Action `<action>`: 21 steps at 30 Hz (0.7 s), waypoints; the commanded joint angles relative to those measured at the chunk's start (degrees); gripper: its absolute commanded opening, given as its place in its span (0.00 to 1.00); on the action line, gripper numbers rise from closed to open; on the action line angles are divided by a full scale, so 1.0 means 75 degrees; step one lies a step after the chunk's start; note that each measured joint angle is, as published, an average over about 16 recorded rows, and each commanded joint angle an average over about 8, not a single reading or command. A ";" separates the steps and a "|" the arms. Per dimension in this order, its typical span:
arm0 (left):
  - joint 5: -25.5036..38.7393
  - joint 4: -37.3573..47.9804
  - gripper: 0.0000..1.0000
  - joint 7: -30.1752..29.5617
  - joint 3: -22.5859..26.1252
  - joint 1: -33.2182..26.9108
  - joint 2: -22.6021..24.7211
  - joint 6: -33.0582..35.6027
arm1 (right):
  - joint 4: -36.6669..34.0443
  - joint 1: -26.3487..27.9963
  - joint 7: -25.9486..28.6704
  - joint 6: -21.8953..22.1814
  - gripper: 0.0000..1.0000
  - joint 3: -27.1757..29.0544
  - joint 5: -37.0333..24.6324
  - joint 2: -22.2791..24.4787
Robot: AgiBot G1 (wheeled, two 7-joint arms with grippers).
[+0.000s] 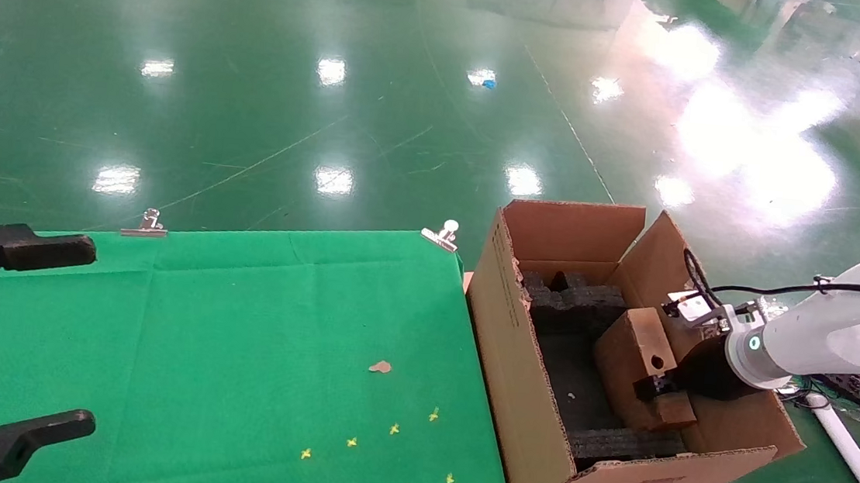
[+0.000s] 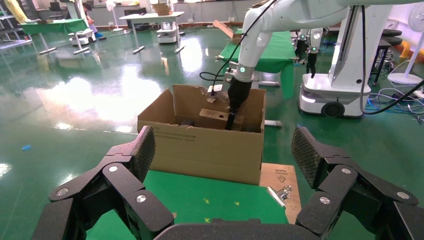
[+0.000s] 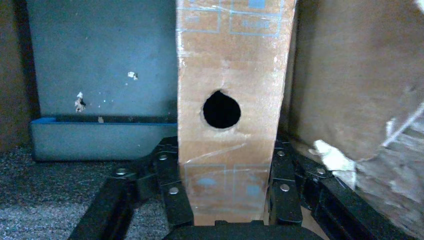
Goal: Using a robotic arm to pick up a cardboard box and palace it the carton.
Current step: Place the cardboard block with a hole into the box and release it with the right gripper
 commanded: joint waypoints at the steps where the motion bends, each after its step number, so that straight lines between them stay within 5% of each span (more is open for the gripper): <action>1: -0.0001 0.0000 1.00 0.0000 0.0001 0.0000 0.0000 0.0000 | -0.0031 0.0034 0.0008 -0.0011 1.00 -0.0012 -0.0017 -0.0012; 21: -0.0006 0.0000 1.00 0.0005 0.0009 -0.0002 -0.0004 -0.0004 | -0.0081 0.0259 0.0075 -0.0079 1.00 -0.0056 -0.0079 -0.0096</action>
